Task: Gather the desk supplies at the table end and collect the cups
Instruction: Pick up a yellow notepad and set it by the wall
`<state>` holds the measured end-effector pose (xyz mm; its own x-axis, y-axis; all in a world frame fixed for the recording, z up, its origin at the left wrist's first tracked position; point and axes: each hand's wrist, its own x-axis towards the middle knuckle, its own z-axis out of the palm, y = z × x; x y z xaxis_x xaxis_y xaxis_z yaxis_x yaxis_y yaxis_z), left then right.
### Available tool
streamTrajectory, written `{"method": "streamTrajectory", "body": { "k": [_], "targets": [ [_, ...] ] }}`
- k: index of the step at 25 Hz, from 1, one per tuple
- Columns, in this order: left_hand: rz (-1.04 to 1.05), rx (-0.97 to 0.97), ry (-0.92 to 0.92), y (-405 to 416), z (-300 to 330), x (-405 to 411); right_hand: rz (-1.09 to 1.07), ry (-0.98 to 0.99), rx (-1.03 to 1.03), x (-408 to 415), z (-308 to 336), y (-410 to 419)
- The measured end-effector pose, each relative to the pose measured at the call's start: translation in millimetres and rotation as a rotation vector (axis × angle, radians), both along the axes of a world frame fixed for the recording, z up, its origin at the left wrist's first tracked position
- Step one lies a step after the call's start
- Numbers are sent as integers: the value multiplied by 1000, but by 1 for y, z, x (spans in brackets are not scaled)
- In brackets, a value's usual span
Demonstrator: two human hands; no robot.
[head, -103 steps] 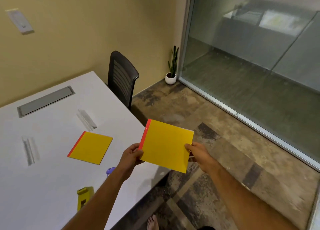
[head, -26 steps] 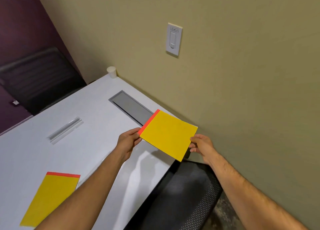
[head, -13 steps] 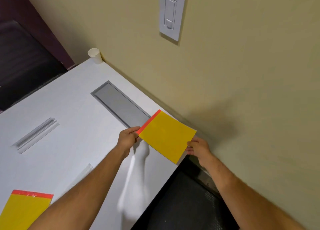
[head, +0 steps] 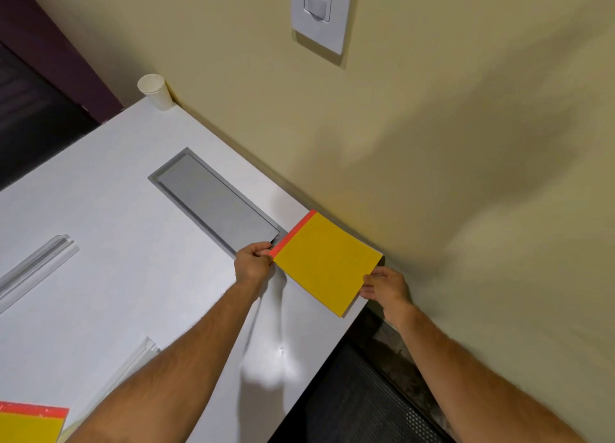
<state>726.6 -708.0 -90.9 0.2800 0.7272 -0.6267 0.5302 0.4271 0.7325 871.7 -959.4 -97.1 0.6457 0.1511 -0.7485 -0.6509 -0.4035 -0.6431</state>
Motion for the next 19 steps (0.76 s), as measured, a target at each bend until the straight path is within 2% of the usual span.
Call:
{"method": "streamTrajectory", "body": {
  "k": [13, 19],
  "targets": [
    [-130, 244, 95, 8, -22, 15, -79, -94, -127, 9, -22, 12],
    [-179, 261, 56, -1, -9, 3, -107, -112, -137, -1, -27, 9]
  ]
}}
